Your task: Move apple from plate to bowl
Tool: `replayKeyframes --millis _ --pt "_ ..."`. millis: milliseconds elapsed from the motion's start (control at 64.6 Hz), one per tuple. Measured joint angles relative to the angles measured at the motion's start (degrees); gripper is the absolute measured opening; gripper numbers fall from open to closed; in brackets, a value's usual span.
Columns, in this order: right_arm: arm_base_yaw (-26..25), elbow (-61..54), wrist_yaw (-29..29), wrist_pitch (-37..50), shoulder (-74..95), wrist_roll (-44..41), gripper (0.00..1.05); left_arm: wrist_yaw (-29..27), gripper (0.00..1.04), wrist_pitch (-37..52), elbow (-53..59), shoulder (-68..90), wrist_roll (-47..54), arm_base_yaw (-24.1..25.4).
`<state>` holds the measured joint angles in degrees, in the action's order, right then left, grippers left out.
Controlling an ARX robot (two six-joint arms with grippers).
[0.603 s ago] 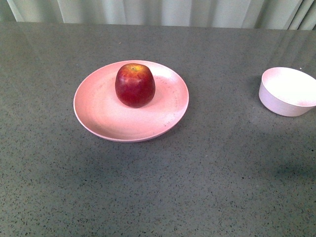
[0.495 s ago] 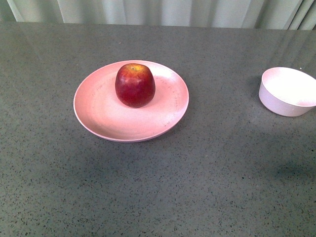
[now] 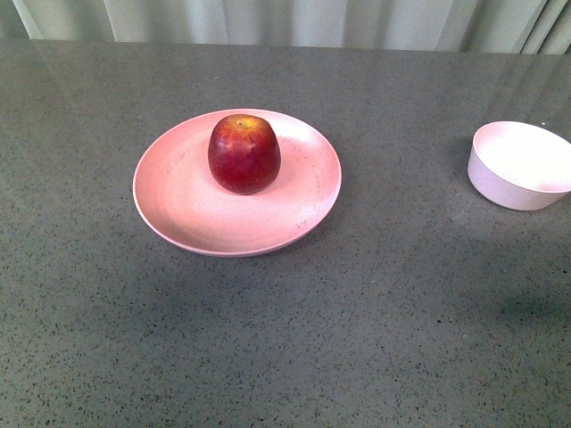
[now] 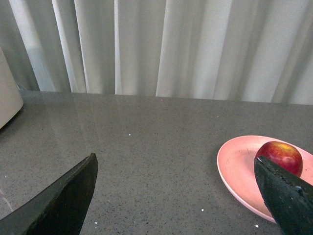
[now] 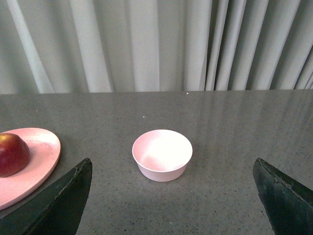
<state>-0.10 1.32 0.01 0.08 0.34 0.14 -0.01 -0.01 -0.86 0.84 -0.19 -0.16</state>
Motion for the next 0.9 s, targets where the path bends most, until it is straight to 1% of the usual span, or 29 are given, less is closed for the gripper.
replayKeyframes --millis 402,433,464,495,526,542,588,603,650,712,774,851,897 --pt "0.0 0.0 0.0 0.0 0.02 0.0 0.96 0.02 0.96 0.0 0.0 0.02 0.0 0.0" --pt "-0.48 0.7 -0.98 -2.29 1.22 1.22 0.96 0.0 0.96 0.0 0.0 0.0 -0.02 0.0" --pt "-1.84 2.25 -3.58 -6.01 3.87 2.84 0.96 0.0 0.96 0.0 0.0 0.0 0.0 0.0" --pt "-4.26 3.65 -6.08 -6.67 8.44 3.74 0.96 0.0 0.96 0.0 0.0 0.0 0.0 0.0" --pt "-8.17 5.42 -9.31 -4.09 15.45 4.17 0.96 0.02 0.96 0.0 0.0 0.0 0.0 0.0" --pt "-9.16 5.92 -10.12 -3.08 17.22 4.2 0.96 0.02 0.96 0.0 0.0 0.0 0.0 0.0" --pt "-14.95 9.07 -14.16 4.46 27.65 3.67 0.96 0.02 0.96 0.0 0.0 0.0 -0.02 0.0" --pt "-17.38 10.93 -15.28 8.72 32.85 3.15 0.96 0.02 0.96 0.0 0.0 0.0 -0.02 0.0" --pt "-20.63 14.25 -17.22 15.39 41.35 2.16 0.96 0.02 0.96 0.0 0.0 0.0 -0.02 0.0" --pt "-23.37 18.51 -19.15 21.18 51.3 1.38 0.96 0.0 0.96 0.0 0.0 0.02 -0.02 0.0" --pt "-24.74 22.86 -21.62 23.87 60.76 -0.35 0.96 0.0 0.96 0.0 0.0 0.0 0.0 0.0" --pt "-25.0 27.63 -22.03 27.04 72.59 -3.06 0.96 0.02 0.96 0.0 0.0 0.0 0.0 0.0" --pt "-24.96 30.56 -22.36 27.45 79.21 -4.07 0.96 0.02 0.96 0.0 0.0 0.0 0.0 0.0"
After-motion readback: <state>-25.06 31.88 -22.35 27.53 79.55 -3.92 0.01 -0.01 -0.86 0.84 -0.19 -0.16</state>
